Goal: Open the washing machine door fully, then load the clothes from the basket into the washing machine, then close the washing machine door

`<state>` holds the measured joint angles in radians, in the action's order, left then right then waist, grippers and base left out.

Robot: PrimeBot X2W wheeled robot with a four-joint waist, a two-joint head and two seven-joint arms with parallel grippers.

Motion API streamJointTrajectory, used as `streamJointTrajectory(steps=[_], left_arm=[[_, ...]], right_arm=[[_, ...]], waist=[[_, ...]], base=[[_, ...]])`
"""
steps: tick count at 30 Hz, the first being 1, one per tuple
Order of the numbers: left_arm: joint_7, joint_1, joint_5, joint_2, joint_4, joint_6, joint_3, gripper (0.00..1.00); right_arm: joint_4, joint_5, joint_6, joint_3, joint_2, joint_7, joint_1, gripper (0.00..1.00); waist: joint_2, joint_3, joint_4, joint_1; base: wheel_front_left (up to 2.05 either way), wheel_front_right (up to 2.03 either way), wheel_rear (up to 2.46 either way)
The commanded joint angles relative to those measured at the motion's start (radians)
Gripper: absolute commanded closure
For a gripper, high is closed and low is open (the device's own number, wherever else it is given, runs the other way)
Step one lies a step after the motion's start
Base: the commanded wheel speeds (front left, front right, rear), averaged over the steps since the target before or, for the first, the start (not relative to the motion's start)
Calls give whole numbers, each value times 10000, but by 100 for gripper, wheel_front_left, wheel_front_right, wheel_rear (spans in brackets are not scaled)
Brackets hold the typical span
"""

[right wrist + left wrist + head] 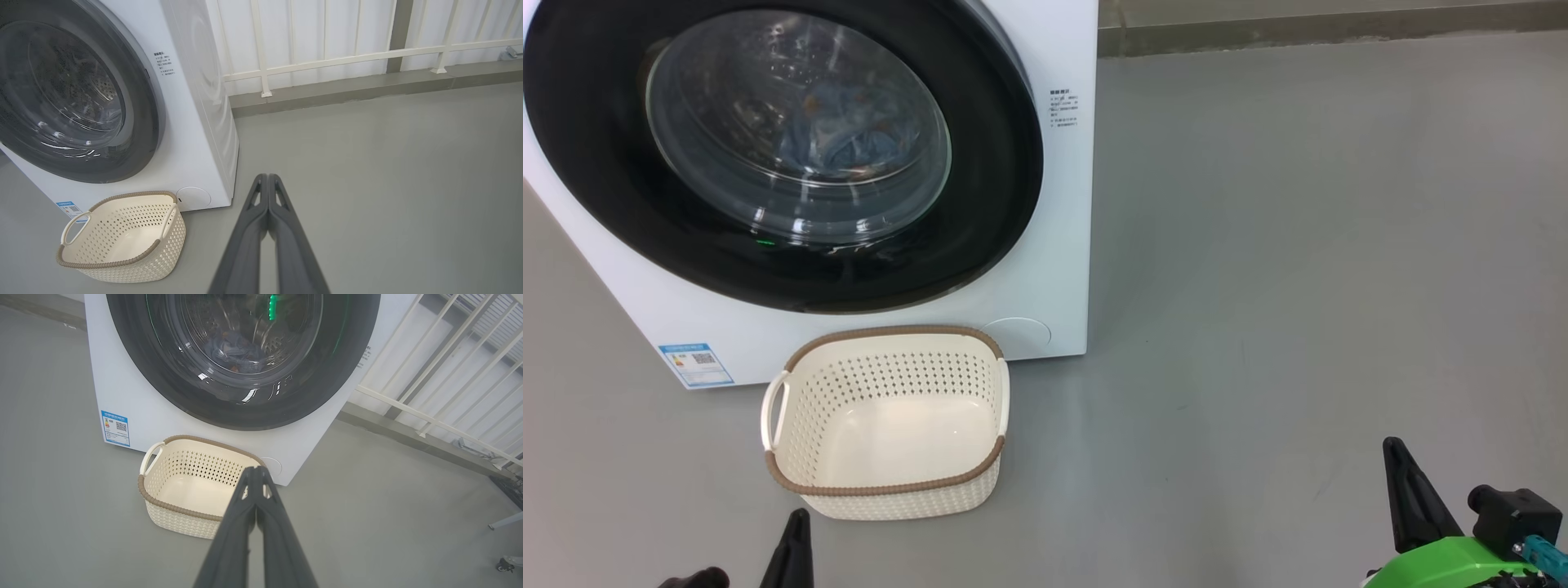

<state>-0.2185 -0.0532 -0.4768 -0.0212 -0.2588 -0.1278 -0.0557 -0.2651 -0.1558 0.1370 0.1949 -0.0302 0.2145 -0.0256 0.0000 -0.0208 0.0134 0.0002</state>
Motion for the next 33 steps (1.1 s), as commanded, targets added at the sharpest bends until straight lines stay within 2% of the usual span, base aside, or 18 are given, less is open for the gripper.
streamJointTrajectory(steps=[1,33], left_arm=[[28,356,-235,-152,202,-2,122,100],[917,716,-3501,-248,183,-10,500,100]], right_arm=[[266,-302,-9,-70,-77,-34,-287,100],[270,-4417,-25,-306,-113,-949,-423,100]], waist=[[0,3,-1,-2],[0,72,-39,-2]], base=[[0,0,0],[0,0,0]])
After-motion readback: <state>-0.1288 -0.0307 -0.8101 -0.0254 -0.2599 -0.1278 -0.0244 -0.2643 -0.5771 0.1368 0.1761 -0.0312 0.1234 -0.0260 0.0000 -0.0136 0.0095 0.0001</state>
